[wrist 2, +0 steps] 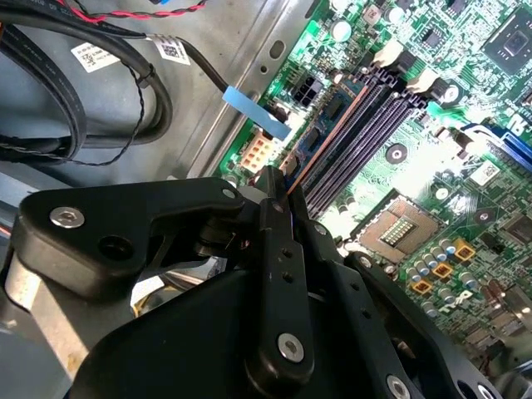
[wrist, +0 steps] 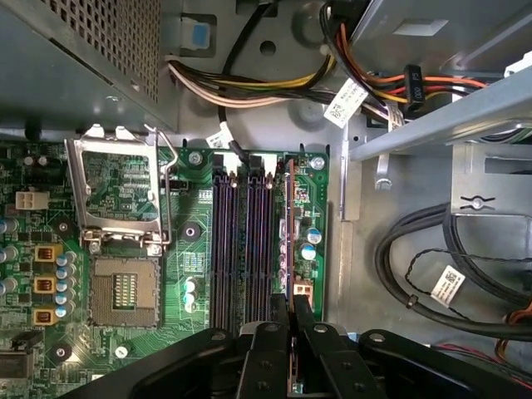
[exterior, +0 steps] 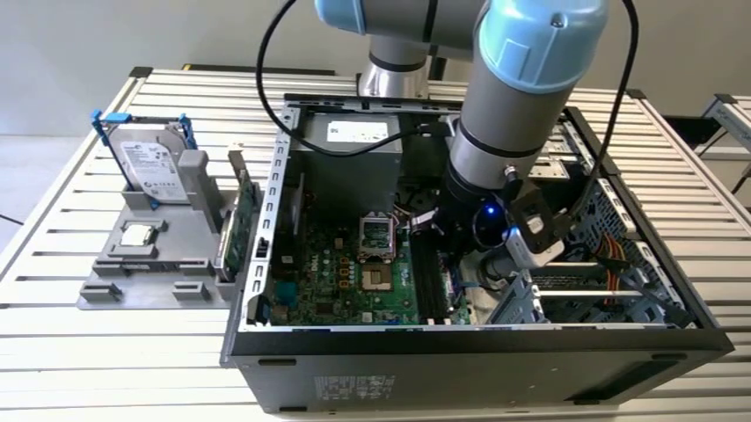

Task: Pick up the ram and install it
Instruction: 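Insert the ram into the slot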

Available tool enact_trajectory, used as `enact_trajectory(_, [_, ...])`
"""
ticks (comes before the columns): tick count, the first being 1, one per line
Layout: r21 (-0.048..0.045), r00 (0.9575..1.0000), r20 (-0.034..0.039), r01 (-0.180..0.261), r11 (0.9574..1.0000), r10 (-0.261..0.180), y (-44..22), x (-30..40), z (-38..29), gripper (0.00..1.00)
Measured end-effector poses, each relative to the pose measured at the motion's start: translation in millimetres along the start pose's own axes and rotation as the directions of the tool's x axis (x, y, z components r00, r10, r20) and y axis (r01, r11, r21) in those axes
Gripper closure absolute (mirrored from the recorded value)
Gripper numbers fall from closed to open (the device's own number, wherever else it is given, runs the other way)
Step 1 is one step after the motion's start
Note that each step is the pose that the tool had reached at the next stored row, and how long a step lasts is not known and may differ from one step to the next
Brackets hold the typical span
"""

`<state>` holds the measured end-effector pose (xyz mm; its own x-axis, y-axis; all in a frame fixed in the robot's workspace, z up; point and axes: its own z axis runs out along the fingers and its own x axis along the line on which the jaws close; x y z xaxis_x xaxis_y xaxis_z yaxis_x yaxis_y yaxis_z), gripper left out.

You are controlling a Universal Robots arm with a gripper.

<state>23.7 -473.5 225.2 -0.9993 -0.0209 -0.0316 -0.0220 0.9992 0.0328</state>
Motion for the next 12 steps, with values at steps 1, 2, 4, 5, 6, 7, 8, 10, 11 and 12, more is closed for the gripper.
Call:
enact_trajectory(1, [0.0, 1.0, -0.0001, 0.002, 1.0, -0.002, -0.1, 0.0, 0.2, 1.0])
enact_trajectory(2, [0.0001, 1.0, -0.0003, 0.005, 1.0, -0.005, -0.5, 0.0, 0.3, 1.0])
enact_trajectory(4, [-0.0001, 1.0, -0.0004, 0.01, 1.0, -0.01, -2.2, 0.0, 0.6, 1.0])
enact_trajectory(5, [-0.0002, 0.9999, -0.0005, 0.012, 0.9999, -0.012, -3.0, 0.1, 0.8, 1.0])
enact_trajectory(6, [-0.0004, 0.9999, -0.0006, 0.014, 0.9999, -0.014, -3.3, 0.1, 1.1, 1.0])
enact_trajectory(7, [-0.0004, 0.9999, -0.0006, 0.015, 0.9999, -0.015, -3.6, 0.2, 1.3, 1.0])
enact_trajectory(8, [-0.0003, 0.9999, -0.0006, 0.015, 0.9999, -0.015, -4.0, 0.2, 1.4, 1.0])
enact_trajectory(10, [-0.0004, 0.9999, -0.0007, 0.017, 0.9999, -0.017, -4.6, 0.3, 1.7, 1.0])
enact_trajectory(11, [-0.0006, 0.9998, -0.0007, 0.018, 0.9998, -0.018, -4.8, 0.4, 2.1, 1.0])
enact_trajectory(12, [-0.0006, 0.9998, -0.0007, 0.019, 0.9998, -0.019, -5.0, 0.4, 2.5, 1.0])
